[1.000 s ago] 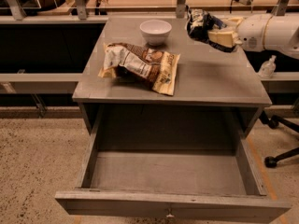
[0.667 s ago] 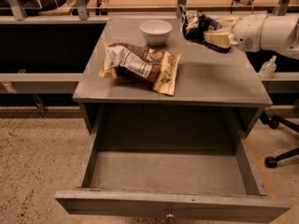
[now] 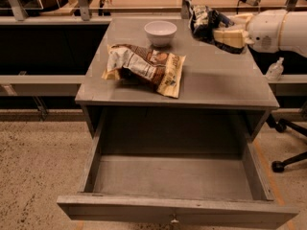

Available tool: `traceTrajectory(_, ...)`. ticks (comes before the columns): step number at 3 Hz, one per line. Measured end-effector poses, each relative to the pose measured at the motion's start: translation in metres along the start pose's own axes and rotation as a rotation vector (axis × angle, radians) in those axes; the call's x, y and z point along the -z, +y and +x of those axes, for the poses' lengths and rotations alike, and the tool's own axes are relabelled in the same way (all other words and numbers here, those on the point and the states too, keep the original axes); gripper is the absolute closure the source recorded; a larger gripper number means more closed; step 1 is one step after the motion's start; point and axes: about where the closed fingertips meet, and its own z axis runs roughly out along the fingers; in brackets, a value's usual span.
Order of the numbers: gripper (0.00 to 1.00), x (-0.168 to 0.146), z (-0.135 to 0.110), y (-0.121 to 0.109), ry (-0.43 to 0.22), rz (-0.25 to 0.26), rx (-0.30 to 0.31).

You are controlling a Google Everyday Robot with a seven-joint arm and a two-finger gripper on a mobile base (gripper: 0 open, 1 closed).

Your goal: Place blue chip bag into top drawer

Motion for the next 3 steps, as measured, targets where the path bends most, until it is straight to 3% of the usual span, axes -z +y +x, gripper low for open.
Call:
traceTrajectory(1, 1.00, 0.048, -0.022, 0.092, -0.042, -0.072, -0.121)
traceTrajectory(2, 1.00, 0.073, -0.017, 0.158, -0.085, -0.124, -0.254)
traceTrajectory(3, 1.00, 0.096, 0.023, 0.180, -0.047, -0.101, -0.338)
